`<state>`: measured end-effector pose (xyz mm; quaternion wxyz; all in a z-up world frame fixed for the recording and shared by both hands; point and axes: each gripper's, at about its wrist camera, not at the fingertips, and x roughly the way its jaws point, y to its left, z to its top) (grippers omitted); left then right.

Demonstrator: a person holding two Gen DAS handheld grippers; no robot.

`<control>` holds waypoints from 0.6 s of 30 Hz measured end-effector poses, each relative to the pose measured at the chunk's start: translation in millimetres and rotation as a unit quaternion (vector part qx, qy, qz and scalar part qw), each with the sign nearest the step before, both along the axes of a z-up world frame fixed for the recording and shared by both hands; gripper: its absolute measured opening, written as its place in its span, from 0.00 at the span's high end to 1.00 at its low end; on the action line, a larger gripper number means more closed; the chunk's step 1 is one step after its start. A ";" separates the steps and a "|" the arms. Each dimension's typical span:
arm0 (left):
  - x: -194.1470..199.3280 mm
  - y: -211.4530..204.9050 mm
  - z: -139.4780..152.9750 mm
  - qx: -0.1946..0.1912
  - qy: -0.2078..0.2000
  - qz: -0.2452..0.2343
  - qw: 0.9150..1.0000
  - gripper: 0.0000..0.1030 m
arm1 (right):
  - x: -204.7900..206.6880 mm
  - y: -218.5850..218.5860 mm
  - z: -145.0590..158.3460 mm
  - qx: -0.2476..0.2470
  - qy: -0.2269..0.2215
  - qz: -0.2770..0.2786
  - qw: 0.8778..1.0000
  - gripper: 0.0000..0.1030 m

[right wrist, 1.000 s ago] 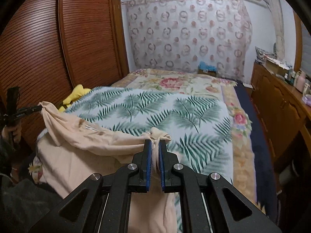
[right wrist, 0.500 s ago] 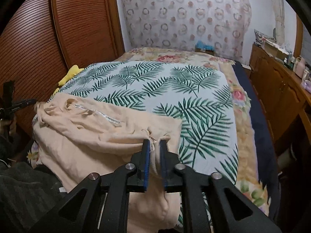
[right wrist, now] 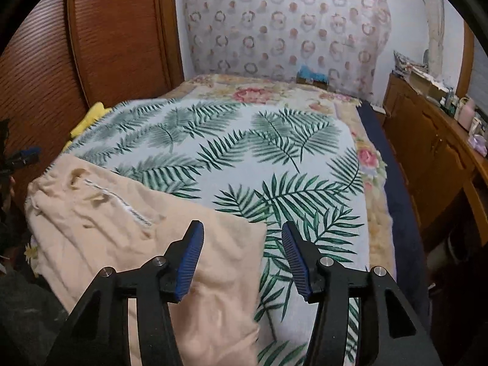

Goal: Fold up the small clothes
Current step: 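Open both grippers and move them to the peach shirt's edge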

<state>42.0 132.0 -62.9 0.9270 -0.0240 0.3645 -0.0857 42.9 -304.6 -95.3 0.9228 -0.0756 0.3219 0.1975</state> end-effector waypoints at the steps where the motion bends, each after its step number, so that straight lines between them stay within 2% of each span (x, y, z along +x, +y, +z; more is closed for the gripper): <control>1: 6.2 1.2 -2.1 0.002 0.005 0.002 1.000 0.25 | 4.8 0.3 -5.4 -0.002 0.005 -0.002 1.000 0.47; 6: 30.6 7.2 -13.9 0.015 0.026 0.008 1.000 0.25 | 33.3 4.8 -22.0 -0.003 0.035 -0.004 0.999 0.46; 12: 46.8 11.2 -30.9 0.021 0.052 0.016 0.998 0.25 | 44.1 3.8 -34.9 -0.003 0.049 -0.006 0.999 0.46; 18: 53.6 12.6 -46.1 0.026 0.072 0.014 0.997 0.25 | 37.8 4.7 -37.5 -0.008 0.028 0.000 1.000 0.40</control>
